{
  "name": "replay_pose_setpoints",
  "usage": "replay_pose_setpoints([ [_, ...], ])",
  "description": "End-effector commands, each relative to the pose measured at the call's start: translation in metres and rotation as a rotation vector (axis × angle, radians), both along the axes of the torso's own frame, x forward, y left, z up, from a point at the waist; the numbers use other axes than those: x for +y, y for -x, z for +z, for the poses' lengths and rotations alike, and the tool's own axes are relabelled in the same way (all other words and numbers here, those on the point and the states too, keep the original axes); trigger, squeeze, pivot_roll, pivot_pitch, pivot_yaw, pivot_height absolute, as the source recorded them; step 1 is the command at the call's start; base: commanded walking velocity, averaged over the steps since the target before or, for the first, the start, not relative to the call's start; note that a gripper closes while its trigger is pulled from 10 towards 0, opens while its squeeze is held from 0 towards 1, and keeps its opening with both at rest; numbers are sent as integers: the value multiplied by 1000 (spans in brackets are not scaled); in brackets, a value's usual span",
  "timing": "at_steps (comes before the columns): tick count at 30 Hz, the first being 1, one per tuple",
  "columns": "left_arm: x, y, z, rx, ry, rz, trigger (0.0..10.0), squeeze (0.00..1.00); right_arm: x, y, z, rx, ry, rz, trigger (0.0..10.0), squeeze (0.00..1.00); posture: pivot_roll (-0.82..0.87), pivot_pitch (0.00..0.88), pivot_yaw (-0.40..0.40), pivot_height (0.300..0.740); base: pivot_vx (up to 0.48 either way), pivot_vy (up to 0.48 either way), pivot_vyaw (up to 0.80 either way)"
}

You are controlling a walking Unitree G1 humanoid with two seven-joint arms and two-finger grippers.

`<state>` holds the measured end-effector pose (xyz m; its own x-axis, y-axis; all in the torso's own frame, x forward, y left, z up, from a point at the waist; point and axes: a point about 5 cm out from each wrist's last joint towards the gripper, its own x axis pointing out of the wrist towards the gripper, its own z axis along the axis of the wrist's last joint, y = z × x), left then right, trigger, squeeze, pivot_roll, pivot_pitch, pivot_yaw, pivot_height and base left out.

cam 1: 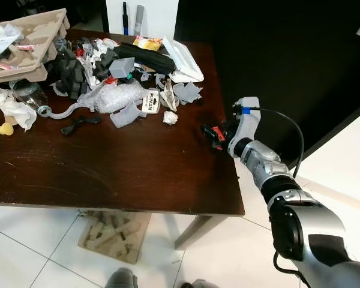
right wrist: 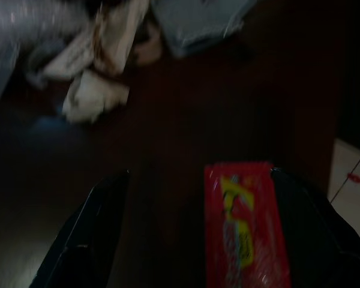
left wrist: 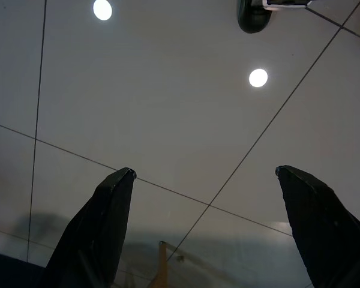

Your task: Picking trash to rubbish bin

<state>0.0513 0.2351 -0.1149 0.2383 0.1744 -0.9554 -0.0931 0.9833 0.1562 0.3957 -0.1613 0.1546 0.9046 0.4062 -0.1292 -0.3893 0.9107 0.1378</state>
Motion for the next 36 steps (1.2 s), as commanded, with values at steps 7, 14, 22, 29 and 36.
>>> replay_pose_setpoints([
  [7, -4, 13, -3, 39, 13, 8, 10000, 0, -6, 7, -18, 65, 49, -8, 10000, 1000, 266, 208, -95, 740, 0, 0, 0],
  [14, -3, 12, -2, 36, 10, 2, 10000, 0, -6, 8, -23, 65, 74, -47, 10000, 533, 269, 203, -93, 740, 0, 0, 0],
  [22, -3, 13, -2, 38, 11, -4, 10000, 0, -11, 9, -30, 105, 170, -83, 10000, 0, 267, 208, -94, 740, 0, 0, 0],
  [29, -5, 16, -3, 44, 17, 0, 10000, 0, -9, 12, -37, 130, 216, -60, 10000, 0, 265, 210, -94, 740, 0, 0, 0],
  [36, -5, 17, -3, 45, 17, 2, 10000, 0, -7, 15, -44, 163, 259, -40, 0, 0, 264, 211, -96, 740, 0, 0, 0],
])
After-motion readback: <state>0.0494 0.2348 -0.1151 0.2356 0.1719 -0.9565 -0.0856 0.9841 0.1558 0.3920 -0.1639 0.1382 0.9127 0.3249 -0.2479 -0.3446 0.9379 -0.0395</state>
